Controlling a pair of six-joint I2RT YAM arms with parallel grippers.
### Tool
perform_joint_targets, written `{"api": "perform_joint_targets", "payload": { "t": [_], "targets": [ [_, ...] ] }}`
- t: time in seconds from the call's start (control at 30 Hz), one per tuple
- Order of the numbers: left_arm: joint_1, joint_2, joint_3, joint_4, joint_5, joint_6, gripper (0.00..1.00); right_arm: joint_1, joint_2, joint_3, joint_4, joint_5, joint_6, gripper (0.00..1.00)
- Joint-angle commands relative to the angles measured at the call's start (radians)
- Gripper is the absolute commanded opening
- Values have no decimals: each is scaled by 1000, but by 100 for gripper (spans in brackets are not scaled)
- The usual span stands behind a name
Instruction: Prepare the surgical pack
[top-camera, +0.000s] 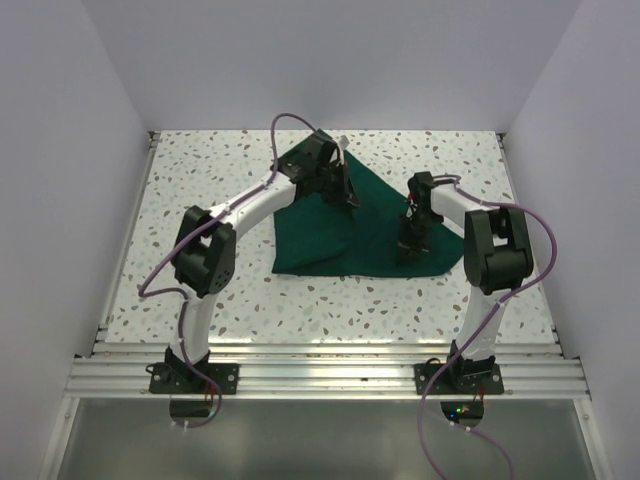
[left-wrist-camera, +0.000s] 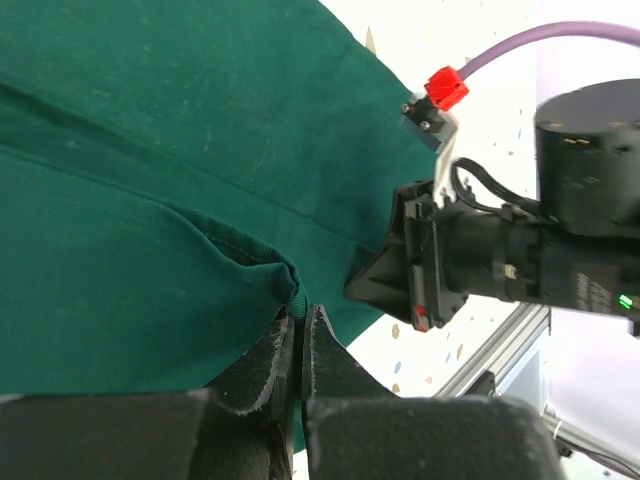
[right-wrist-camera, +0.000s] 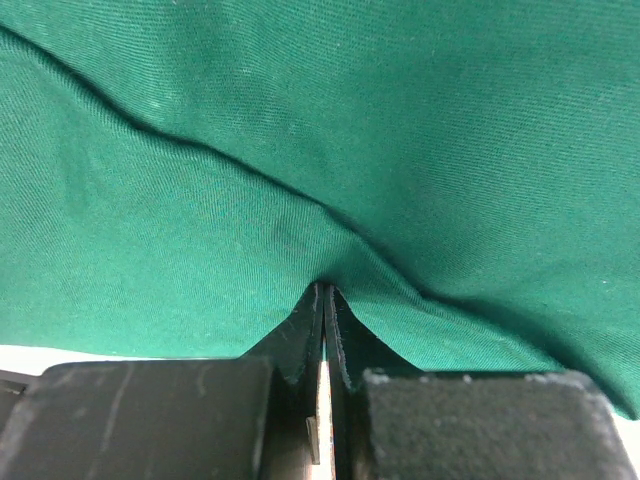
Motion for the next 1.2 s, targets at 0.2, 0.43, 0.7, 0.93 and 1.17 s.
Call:
{"api": "perform_joint_targets", "payload": {
  "t": [0.2, 0.43, 0.7, 0.93, 1.17],
  "targets": [
    [-52, 142, 152, -19, 93, -14, 0, 3, 60, -21, 47, 29, 19, 0],
    [-100, 109, 128, -41, 58, -4, 0, 2, 49, -24, 42, 25, 29, 0],
    [-106, 180, 146, -60, 73, 17, 0, 3, 48, -5, 29, 31, 25, 0],
    [-92, 205, 198, -90, 49, 48, 32, 2, 46, -4, 18, 29, 16, 0],
    [-86, 109, 225, -139, -34, 144, 81, 3, 62, 24, -1, 25, 5, 0]
  ]
}}
